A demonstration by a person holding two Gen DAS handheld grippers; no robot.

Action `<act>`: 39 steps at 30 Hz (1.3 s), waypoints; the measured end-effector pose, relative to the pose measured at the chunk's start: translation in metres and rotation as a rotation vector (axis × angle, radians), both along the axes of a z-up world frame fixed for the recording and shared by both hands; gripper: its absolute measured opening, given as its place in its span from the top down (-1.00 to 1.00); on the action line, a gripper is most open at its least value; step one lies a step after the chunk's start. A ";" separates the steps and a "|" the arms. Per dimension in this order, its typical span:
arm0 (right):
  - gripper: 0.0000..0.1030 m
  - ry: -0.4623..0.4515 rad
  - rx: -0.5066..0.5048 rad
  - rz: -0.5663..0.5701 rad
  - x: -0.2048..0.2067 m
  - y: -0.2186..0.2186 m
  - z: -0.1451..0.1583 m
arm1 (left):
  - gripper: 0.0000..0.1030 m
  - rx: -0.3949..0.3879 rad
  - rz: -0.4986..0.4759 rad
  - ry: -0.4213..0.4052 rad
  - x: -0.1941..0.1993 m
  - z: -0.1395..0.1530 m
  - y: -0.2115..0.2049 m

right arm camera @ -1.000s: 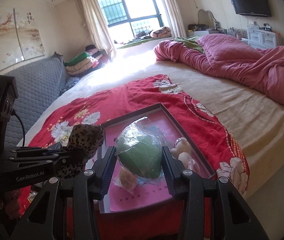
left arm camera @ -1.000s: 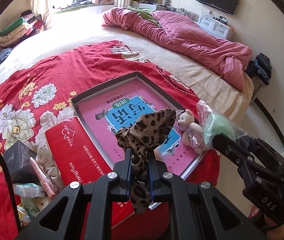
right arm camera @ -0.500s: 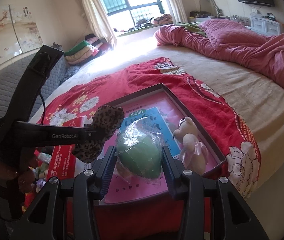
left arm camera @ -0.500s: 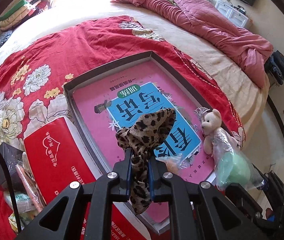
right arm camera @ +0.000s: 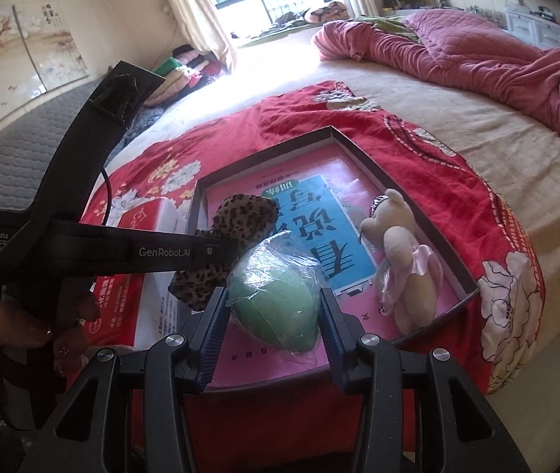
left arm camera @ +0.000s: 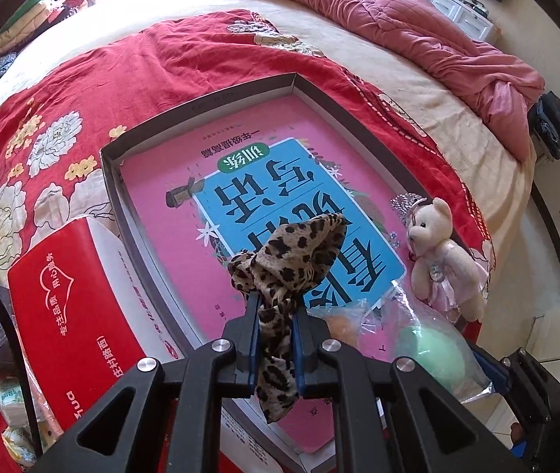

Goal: Organize soft objects
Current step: 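Lower the green ball into the pink box and open the right tool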

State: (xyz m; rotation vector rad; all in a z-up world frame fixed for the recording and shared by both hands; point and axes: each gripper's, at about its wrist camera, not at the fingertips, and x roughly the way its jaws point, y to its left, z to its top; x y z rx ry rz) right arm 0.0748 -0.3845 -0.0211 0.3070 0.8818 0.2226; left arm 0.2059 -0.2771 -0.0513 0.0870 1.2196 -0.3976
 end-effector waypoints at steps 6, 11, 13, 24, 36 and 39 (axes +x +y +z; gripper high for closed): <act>0.08 0.027 -0.034 -0.021 0.002 -0.003 -0.008 | 0.74 0.033 -0.029 -0.012 -0.003 -0.002 -0.006; 0.06 0.046 -0.063 -0.050 0.005 -0.008 -0.014 | 0.74 0.048 -0.052 -0.003 -0.006 -0.005 -0.012; 0.05 0.046 -0.084 -0.069 0.007 -0.010 -0.015 | 0.74 0.049 -0.059 0.000 -0.007 -0.006 -0.014; 0.02 0.061 -0.106 -0.082 0.011 -0.014 -0.026 | 0.73 0.067 -0.076 -0.003 -0.009 -0.008 -0.016; -0.19 0.043 -0.099 -0.064 0.009 -0.011 -0.022 | 0.72 0.083 -0.076 -0.004 -0.009 -0.009 -0.018; -0.33 0.028 -0.102 -0.066 0.008 -0.012 -0.019 | 0.68 0.090 -0.080 -0.011 -0.008 -0.009 -0.018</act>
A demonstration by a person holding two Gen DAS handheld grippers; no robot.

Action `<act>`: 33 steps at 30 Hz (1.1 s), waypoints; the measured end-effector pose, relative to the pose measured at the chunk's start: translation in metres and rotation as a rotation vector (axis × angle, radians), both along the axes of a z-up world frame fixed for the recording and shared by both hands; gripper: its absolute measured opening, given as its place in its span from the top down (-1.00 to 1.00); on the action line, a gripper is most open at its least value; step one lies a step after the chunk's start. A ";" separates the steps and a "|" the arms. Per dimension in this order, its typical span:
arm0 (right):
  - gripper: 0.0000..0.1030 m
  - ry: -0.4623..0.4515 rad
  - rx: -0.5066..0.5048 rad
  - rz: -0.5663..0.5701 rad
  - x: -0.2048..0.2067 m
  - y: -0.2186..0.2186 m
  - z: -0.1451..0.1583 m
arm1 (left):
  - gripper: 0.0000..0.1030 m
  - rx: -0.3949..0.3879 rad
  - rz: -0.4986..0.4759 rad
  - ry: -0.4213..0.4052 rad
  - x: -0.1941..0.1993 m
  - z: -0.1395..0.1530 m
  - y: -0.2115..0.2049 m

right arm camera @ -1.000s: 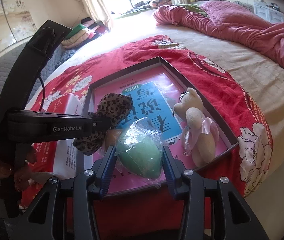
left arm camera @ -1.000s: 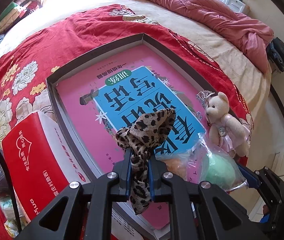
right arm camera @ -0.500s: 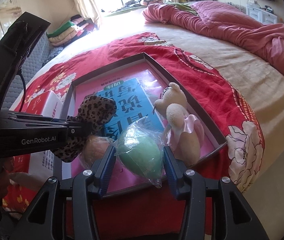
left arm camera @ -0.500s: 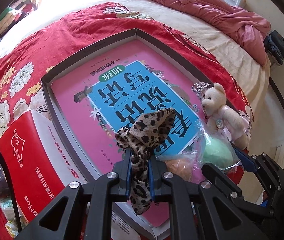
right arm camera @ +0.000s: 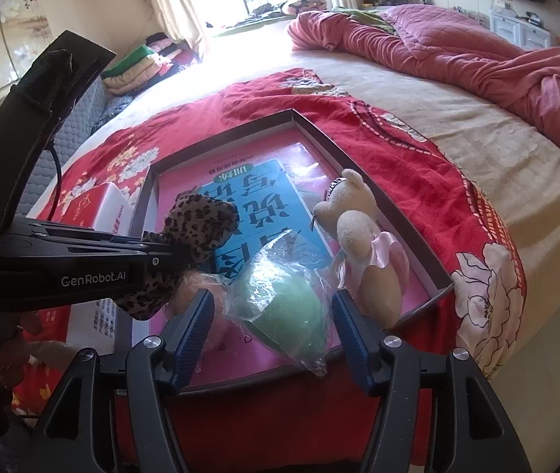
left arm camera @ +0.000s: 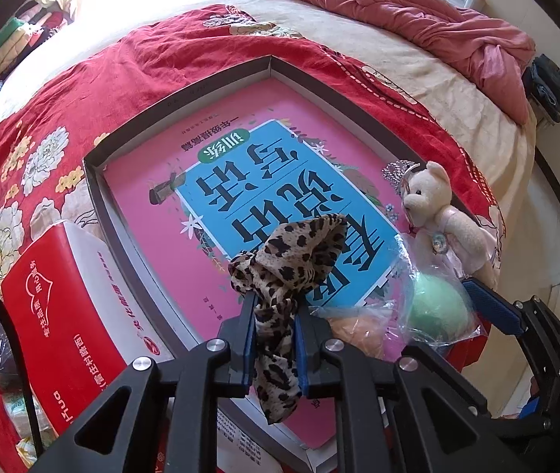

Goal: Organize soft objects
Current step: 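Open the left tool to drop the leopard scrunchie into the pink box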

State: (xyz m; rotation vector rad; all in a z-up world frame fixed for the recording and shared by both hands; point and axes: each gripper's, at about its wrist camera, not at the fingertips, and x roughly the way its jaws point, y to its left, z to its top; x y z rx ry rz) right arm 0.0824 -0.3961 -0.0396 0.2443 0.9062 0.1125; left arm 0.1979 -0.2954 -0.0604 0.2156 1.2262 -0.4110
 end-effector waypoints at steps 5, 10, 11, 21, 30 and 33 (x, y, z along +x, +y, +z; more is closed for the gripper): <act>-0.35 -0.020 -0.015 -0.002 -0.002 0.000 0.005 | 0.57 -0.004 -0.003 -0.004 0.000 0.001 0.000; -0.39 -0.049 -0.026 -0.018 -0.005 -0.002 0.011 | 0.29 0.005 -0.006 -0.028 0.000 0.005 -0.001; -0.41 -0.051 -0.029 -0.019 -0.006 -0.002 0.013 | 0.20 0.013 -0.004 -0.039 -0.001 0.006 -0.001; -0.42 -0.056 -0.058 -0.052 -0.008 -0.006 0.015 | -0.14 -0.030 0.041 -0.069 -0.004 0.016 0.015; -0.43 -0.063 -0.091 -0.079 -0.011 -0.008 0.018 | -0.26 -0.061 0.051 -0.098 -0.018 0.028 0.025; -0.43 -0.071 -0.099 -0.082 -0.012 -0.007 0.020 | -0.30 -0.073 0.061 -0.111 -0.022 0.033 0.030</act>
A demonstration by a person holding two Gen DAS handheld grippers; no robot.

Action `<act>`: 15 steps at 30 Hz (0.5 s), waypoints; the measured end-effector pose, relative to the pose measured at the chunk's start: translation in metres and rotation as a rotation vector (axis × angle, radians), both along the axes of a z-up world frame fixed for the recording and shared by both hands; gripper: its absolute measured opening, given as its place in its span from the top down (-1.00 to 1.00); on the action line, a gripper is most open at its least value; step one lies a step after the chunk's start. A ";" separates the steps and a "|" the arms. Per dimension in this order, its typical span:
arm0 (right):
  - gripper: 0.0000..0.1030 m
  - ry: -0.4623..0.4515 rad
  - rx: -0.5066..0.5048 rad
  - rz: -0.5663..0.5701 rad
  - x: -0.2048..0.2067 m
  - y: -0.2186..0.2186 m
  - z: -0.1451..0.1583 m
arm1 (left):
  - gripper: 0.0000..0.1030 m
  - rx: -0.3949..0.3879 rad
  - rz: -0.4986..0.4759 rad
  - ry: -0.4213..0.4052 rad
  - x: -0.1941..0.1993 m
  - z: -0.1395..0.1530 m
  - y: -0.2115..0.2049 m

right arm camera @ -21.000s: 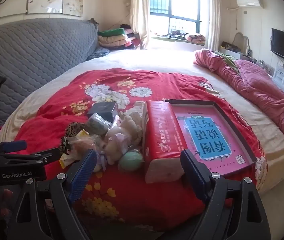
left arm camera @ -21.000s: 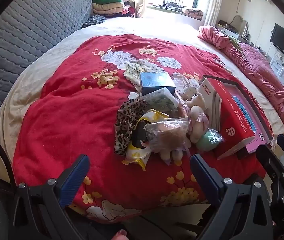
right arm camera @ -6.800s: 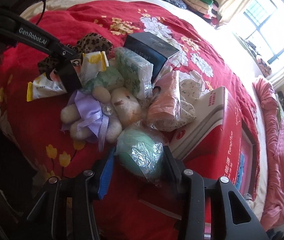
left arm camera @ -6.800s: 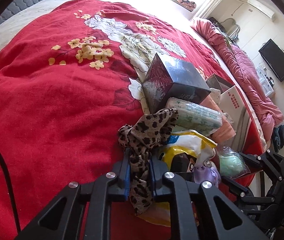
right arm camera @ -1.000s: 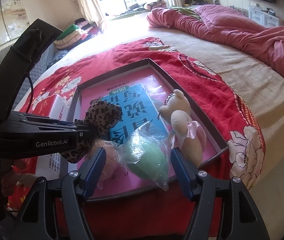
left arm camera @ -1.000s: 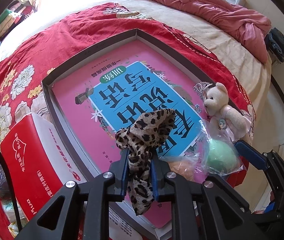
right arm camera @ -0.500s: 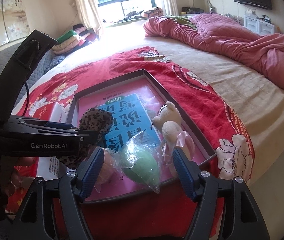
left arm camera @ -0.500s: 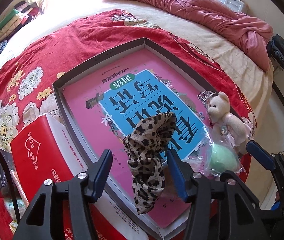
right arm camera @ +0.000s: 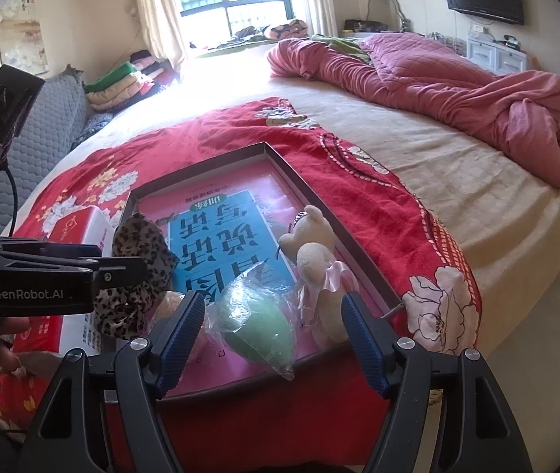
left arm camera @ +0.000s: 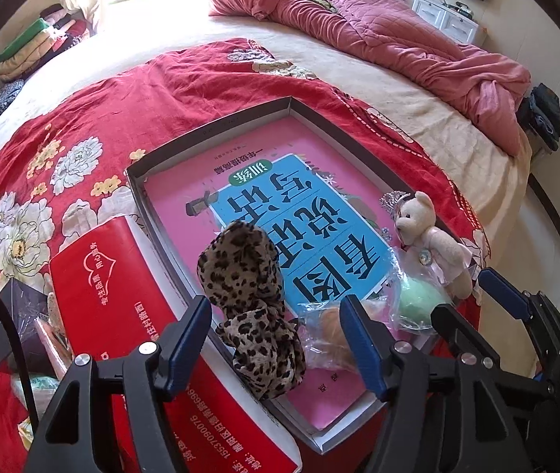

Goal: Organize soft objects
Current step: 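Open the left tool to drop the leopard scrunchie into the pink box, then move both open tools back toward the pile of soft items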

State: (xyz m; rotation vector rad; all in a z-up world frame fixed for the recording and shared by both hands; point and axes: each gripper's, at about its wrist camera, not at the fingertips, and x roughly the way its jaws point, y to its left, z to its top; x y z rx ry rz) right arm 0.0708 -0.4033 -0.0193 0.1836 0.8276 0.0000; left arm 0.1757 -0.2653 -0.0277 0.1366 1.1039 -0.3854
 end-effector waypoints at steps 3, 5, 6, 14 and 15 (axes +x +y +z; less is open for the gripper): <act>-0.43 -0.010 -0.011 -0.002 -0.001 0.001 0.003 | -0.31 -0.022 0.008 -0.010 -0.004 0.005 0.005; -0.43 -0.015 -0.015 -0.003 -0.002 0.002 0.005 | -0.33 -0.027 0.012 -0.019 -0.007 0.009 0.007; -0.43 -0.017 -0.020 -0.005 -0.002 0.002 0.006 | -0.37 -0.031 0.010 -0.021 -0.008 0.010 0.008; -0.43 -0.035 -0.047 -0.025 -0.007 0.003 0.016 | -0.53 -0.050 0.031 -0.055 -0.019 0.025 0.020; -0.43 -0.039 -0.052 -0.029 -0.008 0.003 0.018 | -0.53 -0.049 0.033 -0.062 -0.021 0.028 0.023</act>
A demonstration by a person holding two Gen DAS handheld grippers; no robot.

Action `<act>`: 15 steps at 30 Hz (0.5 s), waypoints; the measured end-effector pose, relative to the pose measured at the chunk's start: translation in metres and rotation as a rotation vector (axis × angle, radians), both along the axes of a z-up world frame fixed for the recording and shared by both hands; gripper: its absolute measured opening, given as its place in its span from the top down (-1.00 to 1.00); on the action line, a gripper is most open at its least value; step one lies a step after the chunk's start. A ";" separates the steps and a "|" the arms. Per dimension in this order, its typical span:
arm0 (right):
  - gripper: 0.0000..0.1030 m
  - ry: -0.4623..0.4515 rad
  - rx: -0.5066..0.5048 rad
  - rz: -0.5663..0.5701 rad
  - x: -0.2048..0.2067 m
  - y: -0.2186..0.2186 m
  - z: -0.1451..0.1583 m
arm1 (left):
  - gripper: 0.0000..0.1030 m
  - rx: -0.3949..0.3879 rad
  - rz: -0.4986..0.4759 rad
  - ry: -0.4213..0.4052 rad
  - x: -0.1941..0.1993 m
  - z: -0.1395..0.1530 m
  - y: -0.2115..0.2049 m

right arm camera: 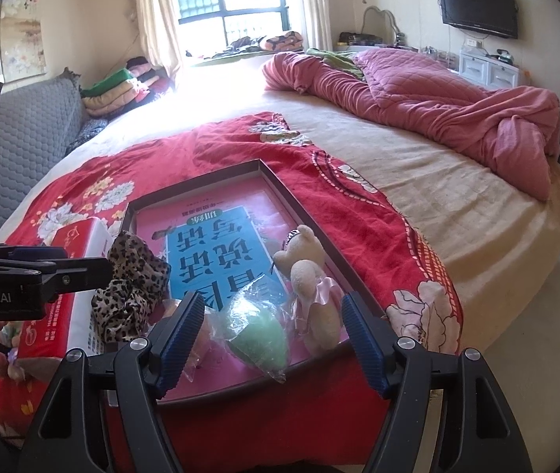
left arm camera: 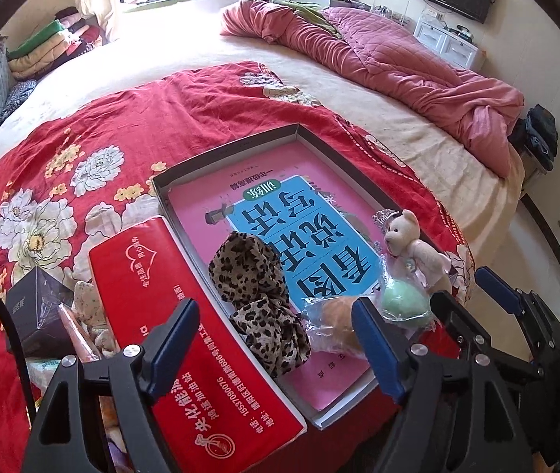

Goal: Organize soft objects
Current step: 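Move both open tools back toward the pile of soft items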

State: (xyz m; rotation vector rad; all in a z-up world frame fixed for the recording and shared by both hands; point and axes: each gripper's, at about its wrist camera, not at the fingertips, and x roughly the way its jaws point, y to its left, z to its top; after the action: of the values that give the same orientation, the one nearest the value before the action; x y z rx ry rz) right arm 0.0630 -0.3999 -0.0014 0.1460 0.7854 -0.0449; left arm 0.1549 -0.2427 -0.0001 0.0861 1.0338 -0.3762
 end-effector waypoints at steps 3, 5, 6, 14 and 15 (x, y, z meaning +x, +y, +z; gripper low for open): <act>-0.43 -0.016 -0.010 -0.002 -0.003 0.003 0.007 | -0.54 0.001 0.015 -0.014 -0.006 0.006 0.007; -0.43 -0.027 -0.015 0.001 -0.005 0.005 0.012 | -0.54 -0.005 0.026 -0.024 -0.010 0.011 0.012; -0.43 -0.031 -0.019 0.002 -0.005 0.006 0.015 | -0.54 -0.008 0.027 -0.026 -0.012 0.013 0.015; -0.44 -0.073 -0.044 0.028 -0.012 0.023 0.038 | -0.55 -0.036 0.045 -0.045 -0.026 0.026 0.033; -0.43 -0.078 -0.047 0.033 -0.013 0.025 0.040 | -0.55 -0.037 0.048 -0.049 -0.028 0.027 0.035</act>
State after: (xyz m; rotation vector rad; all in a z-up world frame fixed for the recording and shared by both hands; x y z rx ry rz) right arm 0.0499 -0.3749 0.0386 0.0898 0.7082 -0.0266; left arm 0.1268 -0.2077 0.0267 0.0370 0.9784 -0.3479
